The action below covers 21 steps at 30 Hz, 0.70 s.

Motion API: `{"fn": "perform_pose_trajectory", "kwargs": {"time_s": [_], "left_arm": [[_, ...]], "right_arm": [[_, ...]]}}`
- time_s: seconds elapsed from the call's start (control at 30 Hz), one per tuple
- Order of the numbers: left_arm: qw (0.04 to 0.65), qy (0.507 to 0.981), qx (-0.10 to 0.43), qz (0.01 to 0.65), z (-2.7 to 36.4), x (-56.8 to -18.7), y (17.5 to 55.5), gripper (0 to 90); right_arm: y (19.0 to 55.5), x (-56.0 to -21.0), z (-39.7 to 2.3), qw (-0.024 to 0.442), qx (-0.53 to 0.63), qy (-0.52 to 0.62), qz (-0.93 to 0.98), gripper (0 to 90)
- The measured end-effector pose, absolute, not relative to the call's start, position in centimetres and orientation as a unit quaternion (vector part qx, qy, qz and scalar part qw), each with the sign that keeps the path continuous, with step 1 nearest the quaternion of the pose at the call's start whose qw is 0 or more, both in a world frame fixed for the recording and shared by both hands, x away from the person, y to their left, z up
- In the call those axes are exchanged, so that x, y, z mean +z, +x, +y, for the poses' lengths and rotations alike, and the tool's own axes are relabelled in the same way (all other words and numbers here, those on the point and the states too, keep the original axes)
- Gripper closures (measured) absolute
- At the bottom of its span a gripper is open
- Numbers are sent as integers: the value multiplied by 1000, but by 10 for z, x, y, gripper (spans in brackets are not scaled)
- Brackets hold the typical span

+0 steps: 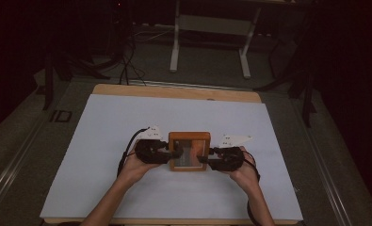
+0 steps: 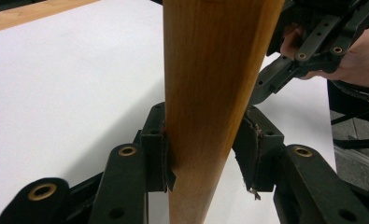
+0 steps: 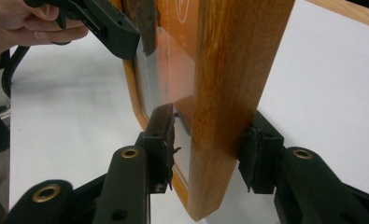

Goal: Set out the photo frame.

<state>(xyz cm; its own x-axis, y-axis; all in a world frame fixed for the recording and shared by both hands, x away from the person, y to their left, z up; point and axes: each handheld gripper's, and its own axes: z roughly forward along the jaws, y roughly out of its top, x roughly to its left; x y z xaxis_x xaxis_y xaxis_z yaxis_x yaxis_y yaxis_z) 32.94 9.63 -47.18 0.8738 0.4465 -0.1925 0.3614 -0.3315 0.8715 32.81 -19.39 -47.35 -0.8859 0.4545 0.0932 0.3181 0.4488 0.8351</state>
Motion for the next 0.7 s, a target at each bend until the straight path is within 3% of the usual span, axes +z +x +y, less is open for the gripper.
{"fn": "perform_pose_trajectory", "kwargs": {"time_s": [0.7], "left_arm": [[521, 810, 34, 266, 113, -479, 338, 580]], "right_arm": [[336, -486, -177, 49, 481, 253, 838, 592]]}}
